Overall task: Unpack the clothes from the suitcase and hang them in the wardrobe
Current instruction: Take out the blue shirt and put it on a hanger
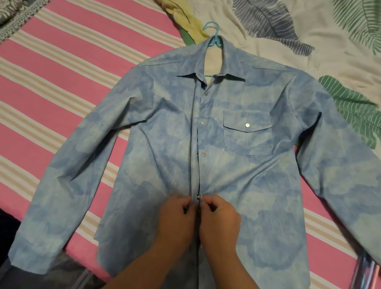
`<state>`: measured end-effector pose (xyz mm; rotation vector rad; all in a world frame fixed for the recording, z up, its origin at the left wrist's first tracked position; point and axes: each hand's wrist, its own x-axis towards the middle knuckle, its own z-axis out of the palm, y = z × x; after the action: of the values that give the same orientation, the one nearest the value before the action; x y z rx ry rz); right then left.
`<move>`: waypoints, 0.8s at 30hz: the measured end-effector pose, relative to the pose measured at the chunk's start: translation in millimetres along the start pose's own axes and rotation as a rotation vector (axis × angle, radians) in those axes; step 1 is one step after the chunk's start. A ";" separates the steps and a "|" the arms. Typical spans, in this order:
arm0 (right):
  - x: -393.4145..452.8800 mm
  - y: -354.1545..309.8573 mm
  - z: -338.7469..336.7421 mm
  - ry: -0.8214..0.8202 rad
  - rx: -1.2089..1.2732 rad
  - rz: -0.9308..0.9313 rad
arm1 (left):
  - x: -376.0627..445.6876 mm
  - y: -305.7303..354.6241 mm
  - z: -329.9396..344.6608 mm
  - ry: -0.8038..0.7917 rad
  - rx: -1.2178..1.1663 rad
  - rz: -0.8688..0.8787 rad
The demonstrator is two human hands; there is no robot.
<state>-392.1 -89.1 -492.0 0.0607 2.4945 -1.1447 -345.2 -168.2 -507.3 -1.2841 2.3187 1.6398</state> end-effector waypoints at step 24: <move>63.7 -20.8 10.2 -0.004 -0.401 -0.400 | 78.1 43.8 -15.8 0.066 0.176 0.099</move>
<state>-451.6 -118.2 -506.5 -0.5708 2.7566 -0.7475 -417.7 -222.9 -501.7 -1.2246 2.5373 1.3990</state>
